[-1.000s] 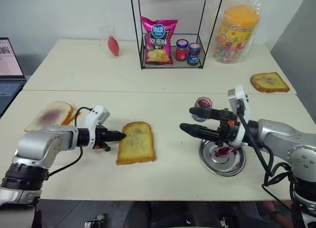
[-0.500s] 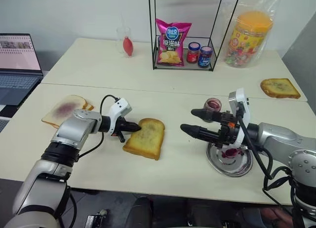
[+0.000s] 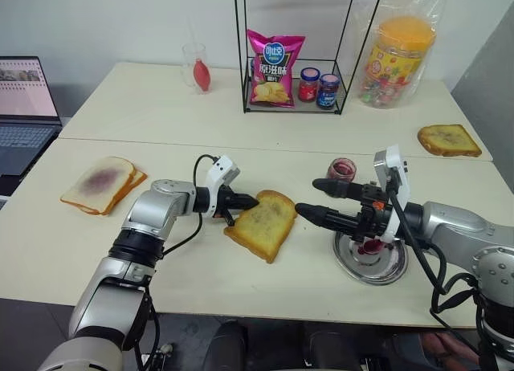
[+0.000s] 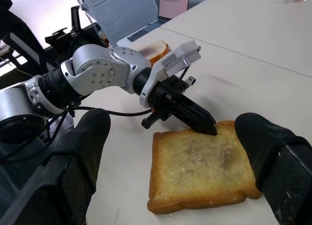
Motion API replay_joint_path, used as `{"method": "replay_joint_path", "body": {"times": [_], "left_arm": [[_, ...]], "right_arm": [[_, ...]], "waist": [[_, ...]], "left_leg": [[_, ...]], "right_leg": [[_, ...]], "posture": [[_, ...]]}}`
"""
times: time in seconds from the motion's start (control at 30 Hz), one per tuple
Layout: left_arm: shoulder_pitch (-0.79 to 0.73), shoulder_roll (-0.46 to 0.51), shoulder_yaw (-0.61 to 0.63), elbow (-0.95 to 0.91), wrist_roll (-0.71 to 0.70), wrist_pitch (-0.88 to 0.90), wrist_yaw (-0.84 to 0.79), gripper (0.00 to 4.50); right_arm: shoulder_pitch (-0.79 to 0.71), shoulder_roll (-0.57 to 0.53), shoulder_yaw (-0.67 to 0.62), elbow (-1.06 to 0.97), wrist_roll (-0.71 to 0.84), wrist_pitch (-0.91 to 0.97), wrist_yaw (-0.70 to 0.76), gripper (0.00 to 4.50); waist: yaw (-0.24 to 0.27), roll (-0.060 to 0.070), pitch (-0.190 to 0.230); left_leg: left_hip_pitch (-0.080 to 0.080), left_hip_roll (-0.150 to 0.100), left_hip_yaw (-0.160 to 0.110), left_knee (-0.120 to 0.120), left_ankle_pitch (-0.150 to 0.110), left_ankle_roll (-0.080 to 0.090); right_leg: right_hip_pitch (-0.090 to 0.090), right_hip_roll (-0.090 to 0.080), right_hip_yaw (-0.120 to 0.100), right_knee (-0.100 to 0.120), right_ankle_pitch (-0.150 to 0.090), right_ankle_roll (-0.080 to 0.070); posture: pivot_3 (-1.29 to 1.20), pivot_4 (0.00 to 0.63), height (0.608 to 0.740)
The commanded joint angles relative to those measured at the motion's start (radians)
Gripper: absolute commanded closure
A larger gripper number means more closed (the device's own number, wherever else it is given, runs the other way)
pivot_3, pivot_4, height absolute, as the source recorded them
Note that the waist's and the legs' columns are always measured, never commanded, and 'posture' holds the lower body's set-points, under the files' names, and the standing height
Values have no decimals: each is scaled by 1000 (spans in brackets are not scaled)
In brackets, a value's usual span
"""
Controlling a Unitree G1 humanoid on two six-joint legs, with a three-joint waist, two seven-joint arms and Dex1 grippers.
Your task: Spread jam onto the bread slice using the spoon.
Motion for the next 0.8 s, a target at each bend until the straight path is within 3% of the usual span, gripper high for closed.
{"method": "replay_joint_path", "body": {"times": [0.03, 0.1, 0.33, 0.47, 0.63, 0.8], "left_arm": [[-4, 15, 18, -22, 13, -23, -1, 4424], [7, 26, 12, -28, 24, -28, -4, 4424], [11, 62, 31, -24, 28, -21, -9, 2890], [44, 136, 53, -69, 11, 6, -51, 2218], [88, 280, 88, -131, -2, -44, -142, 1179], [68, 310, 102, -280, -78, -120, -281, 224]], "right_arm": [[0, -21, -12, -24, -1, -23, 29, 0], [5, -27, -13, -28, -2, -23, 34, 0], [23, -36, -21, -35, -3, -29, 34, 0], [68, -50, -51, -55, 10, -29, 21, 0], [264, -96, -231, -93, 56, -26, -26, 0], [551, -84, -475, -86, 167, -27, -66, 0]], "waist": [[-8, 0, 0], [-10, 0, 0], [-15, 0, 0], [-17, 0, 0], [-17, 0, 0], [8, 0, 0]], "left_leg": [[0, 1, 0, 0, 0, 0], [1, 1, -1, 0, 0, 0], [1, 1, 1, 0, 0, 0], [1, 1, 1, 0, 0, 0], [1, 2, 2, -2, 0, 0], [1, 2, 1, -2, 0, 0]], "right_leg": [[0, 1, 0, 1, 0, 0], [0, 1, 0, 1, 0, -1], [0, 1, 2, 1, 0, -1], [-1, 2, 2, 1, 0, -1], [-2, 2, 3, 1, 0, -2], [0, -2, 1, 0, -1, -3]], "posture": [[0, 150, 740], [0, 150, 740], [0, 150, 740], [0, 150, 740], [0, 150, 740], [0, 150, 740]]}}
